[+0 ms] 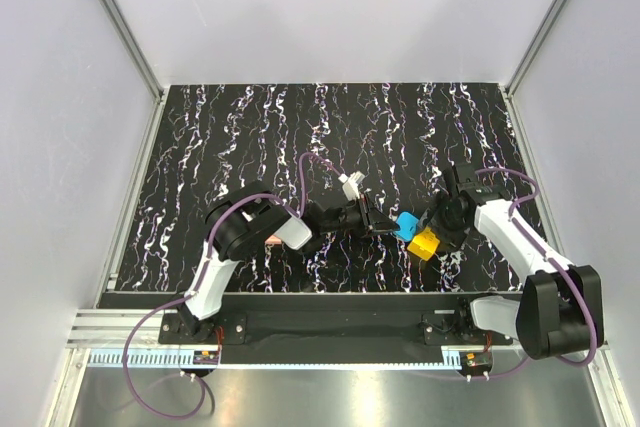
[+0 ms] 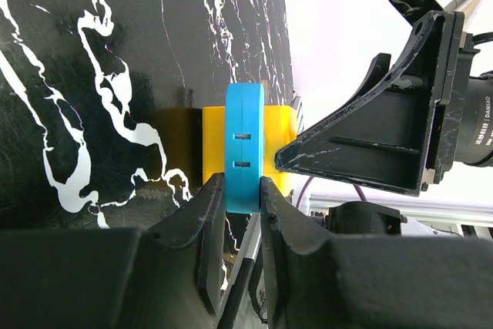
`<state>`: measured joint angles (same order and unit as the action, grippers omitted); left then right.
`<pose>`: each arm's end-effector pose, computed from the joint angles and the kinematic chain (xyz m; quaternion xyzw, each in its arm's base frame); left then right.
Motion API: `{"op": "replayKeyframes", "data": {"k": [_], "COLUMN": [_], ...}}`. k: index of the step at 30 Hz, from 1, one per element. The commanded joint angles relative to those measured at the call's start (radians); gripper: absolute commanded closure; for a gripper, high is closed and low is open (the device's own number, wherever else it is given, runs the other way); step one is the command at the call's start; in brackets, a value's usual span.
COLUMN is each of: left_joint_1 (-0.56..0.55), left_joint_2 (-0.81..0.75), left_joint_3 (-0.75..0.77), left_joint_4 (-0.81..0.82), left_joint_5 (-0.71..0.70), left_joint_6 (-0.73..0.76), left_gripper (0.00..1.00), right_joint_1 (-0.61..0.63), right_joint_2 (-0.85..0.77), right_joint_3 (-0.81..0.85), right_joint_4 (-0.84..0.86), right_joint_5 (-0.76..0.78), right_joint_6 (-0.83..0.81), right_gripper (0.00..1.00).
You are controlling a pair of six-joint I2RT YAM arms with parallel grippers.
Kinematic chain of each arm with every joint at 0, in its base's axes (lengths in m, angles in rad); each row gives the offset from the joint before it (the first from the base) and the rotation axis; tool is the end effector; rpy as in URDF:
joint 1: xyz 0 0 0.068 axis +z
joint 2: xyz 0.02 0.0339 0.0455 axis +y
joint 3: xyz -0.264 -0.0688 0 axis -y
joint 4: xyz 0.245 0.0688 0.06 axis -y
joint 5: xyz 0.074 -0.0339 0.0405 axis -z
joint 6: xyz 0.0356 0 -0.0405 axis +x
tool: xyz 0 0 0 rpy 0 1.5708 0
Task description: Pull the plug off the socket
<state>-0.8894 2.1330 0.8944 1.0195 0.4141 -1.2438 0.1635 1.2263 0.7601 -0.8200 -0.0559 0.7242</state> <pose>0.2417 -0.3208 0.1017 -0.0080 0.7742 -0.6135 0.1553 0.2043 0.0357 0.2003 0.2700 0.9520 0.0859 0.1161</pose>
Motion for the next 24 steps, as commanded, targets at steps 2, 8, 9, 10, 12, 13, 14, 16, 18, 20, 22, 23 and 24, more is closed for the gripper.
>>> {"op": "replayKeyframes", "data": {"k": [2, 8, 9, 10, 12, 13, 14, 16, 18, 20, 22, 23, 24], "left_joint_1": [0.01, 0.038, 0.043, 0.047, 0.063, 0.069, 0.076, 0.082, 0.089, 0.093, 0.096, 0.101, 0.102], "left_joint_2": [-0.004, -0.004, -0.004, -0.002, 0.001, 0.005, 0.007, 0.01, 0.007, -0.004, -0.01, -0.012, -0.013], "left_joint_3": [0.0, -0.018, -0.022, -0.026, -0.035, -0.041, -0.045, -0.048, -0.051, -0.057, -0.058, -0.06, -0.064], "left_joint_4": [0.093, 0.111, 0.114, 0.12, 0.155, 0.168, 0.177, 0.192, 0.177, 0.147, 0.136, 0.134, 0.137], "left_joint_5": [-0.026, -0.029, -0.029, -0.031, -0.031, -0.032, -0.034, -0.035, -0.047, -0.054, -0.057, -0.057, -0.057], "left_joint_6": [0.003, -0.006, -0.008, -0.011, -0.026, -0.032, -0.037, -0.045, -0.04, -0.023, -0.013, -0.009, -0.009], "left_gripper": [1.0, 1.0, 1.0, 1.0, 1.0, 1.0, 1.0, 1.0, 1.0, 1.0, 1.0, 1.0, 1.0], "right_joint_1": [0.005, 0.01, 0.011, 0.014, 0.019, 0.018, 0.019, 0.027, 0.037, 0.044, 0.044, 0.044, 0.042], "right_joint_2": [-0.019, 0.015, 0.016, 0.018, 0.028, 0.048, 0.059, 0.088, 0.102, 0.108, 0.099, 0.093, 0.085], "right_joint_3": [-0.03, -0.042, -0.045, -0.047, -0.054, -0.054, -0.054, -0.058, -0.061, -0.059, -0.059, -0.061, -0.062], "right_joint_4": [0.01, 0.019, 0.021, 0.019, 0.025, 0.025, 0.025, 0.025, 0.027, 0.027, 0.022, 0.022, 0.019], "right_joint_5": [0.103, 0.122, 0.128, 0.134, 0.137, 0.139, 0.143, 0.151, 0.172, 0.183, 0.188, 0.194, 0.195], "right_joint_6": [0.026, 0.024, 0.029, 0.03, 0.034, 0.034, 0.034, 0.04, 0.049, 0.052, 0.057, 0.058, 0.061], "right_gripper": [0.66, 1.0, 1.0, 1.0, 1.0, 1.0, 1.0, 1.0, 1.0, 1.0, 1.0, 1.0, 1.0]}}
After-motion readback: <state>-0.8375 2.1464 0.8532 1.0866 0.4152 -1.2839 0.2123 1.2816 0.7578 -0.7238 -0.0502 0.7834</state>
